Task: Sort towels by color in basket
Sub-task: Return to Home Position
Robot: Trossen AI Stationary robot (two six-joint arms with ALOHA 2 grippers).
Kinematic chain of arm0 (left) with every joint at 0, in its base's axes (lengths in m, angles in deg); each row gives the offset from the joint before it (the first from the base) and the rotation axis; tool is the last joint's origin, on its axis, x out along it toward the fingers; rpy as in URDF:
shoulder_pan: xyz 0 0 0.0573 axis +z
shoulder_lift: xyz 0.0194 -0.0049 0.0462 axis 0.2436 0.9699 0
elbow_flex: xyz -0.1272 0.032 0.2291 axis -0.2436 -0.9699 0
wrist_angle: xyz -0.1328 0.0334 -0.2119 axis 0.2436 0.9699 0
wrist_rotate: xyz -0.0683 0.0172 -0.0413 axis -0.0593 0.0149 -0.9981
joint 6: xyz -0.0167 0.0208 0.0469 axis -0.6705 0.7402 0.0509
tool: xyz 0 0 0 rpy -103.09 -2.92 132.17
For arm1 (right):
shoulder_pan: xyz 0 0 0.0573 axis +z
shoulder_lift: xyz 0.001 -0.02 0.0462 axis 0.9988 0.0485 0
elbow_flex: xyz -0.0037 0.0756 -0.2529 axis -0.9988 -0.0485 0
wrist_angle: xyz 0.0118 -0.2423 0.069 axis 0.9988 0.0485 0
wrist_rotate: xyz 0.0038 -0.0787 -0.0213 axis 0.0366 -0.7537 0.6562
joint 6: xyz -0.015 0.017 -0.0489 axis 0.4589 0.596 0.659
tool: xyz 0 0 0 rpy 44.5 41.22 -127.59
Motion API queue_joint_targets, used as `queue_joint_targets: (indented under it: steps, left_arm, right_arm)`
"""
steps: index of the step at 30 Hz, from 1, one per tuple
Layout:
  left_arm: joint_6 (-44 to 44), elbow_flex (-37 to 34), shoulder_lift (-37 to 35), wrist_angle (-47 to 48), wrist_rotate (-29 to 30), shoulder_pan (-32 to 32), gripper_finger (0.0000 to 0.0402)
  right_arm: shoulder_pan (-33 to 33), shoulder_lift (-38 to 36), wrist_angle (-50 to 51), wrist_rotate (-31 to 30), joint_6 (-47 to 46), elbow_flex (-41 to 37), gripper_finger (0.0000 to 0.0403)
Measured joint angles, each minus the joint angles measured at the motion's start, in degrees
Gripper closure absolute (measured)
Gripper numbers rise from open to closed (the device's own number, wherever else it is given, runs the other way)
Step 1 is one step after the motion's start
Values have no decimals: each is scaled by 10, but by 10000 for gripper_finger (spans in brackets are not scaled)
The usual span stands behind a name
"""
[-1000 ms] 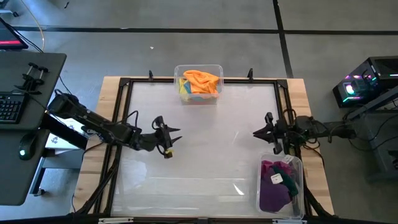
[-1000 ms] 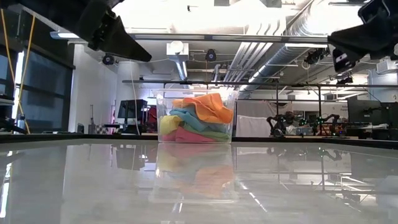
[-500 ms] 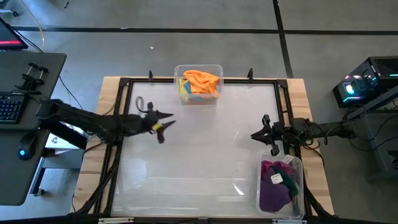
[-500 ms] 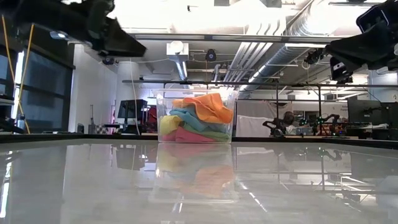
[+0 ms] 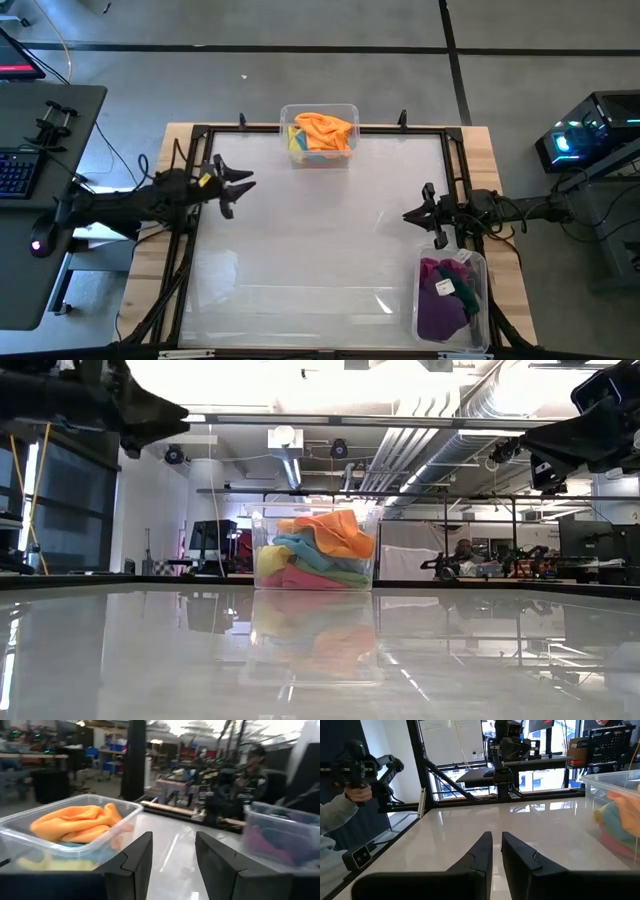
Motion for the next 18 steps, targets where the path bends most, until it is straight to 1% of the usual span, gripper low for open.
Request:
queue_joint_targets:
  steps: [3,7,8,11,13,18]
  left_arm:
    - [-15,-41,-30,-35,-33,13,264]
    - [-25,-104,-58,-103,-37,17,264]
    - [-29,-116,-63,-107,-38,17,264]
    - [-44,-115,-74,-85,-42,16,264]
    - [-49,-115,-78,-85,-55,13,264]
    - [-10,-115,-93,-85,-63,0,264]
  right_arm:
    - [0,0,0,0,0,0,367]
    - [0,0,0,-1,0,0,367]
    - [0,0,0,-1,0,0,367]
    - [0,0,0,-2,0,0,367]
    - [0,0,0,-2,0,0,367]
    - [0,0,0,-2,0,0,367]
